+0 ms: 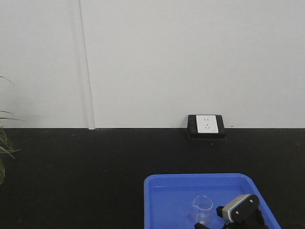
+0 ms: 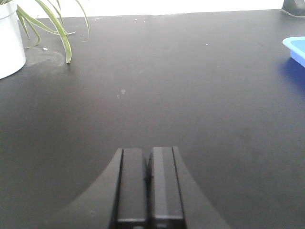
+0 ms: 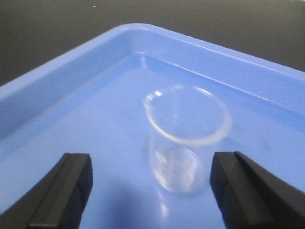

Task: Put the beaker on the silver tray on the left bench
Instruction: 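Lower the open right gripper around the clear glass beaker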

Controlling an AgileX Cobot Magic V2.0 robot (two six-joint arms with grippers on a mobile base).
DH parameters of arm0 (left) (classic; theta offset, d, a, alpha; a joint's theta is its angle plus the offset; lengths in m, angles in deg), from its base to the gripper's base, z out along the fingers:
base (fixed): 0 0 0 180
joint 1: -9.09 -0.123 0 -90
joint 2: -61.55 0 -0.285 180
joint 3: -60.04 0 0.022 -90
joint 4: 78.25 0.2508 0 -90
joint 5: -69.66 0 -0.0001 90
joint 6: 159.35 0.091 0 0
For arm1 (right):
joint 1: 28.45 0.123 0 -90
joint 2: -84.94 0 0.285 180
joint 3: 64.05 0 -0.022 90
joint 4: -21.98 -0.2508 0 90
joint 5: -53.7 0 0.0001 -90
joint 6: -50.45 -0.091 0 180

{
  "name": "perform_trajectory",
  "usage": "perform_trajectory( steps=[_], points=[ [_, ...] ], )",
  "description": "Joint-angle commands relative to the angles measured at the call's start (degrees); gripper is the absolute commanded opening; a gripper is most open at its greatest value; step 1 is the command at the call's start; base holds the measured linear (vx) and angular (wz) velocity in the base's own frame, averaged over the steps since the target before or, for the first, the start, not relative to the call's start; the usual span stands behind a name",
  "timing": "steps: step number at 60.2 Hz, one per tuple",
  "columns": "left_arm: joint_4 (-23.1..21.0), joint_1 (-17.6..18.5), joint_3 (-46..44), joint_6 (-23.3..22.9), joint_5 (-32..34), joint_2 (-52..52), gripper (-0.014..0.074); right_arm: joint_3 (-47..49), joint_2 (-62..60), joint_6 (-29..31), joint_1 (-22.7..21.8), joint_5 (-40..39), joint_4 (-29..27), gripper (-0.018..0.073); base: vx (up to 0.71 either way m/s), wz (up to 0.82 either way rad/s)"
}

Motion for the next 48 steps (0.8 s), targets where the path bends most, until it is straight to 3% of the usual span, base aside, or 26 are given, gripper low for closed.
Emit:
perform_trajectory(
  steps=[1,8,34,41,48],
  points=[
    [-0.43,0.31,1.20,-0.03,4.66,0.42,0.0001,4.01,-0.52,0.63,1.66,-1.44,-2.58,0.0573,0.00,0.00],
    [-0.43,0.31,1.20,-0.03,4.66,0.42,0.0001,7.17,1.67,0.58,2.46,-0.06,-5.85,0.0573,0.00,0.00],
    [-0.43,0.31,1.20,-0.03,4.66,0.42,0.0001,15.90,8.49,-0.23,4.34,-1.82,-4.90,0.0569,0.00,0.00],
    [-0.43,0.31,1.20,-0.03,4.66,0.42,0.0001,17.25,9.07,-0.28,4.40,-0.78,-4.91,0.0532,0.00,0.00],
    [-0.43,0.31,1.20,-0.03,4.66,0.42,0.0001,17.26,8.67,-0.28,4.22,-0.64,-5.15,0.0435,0.00,0.00]
  ],
)
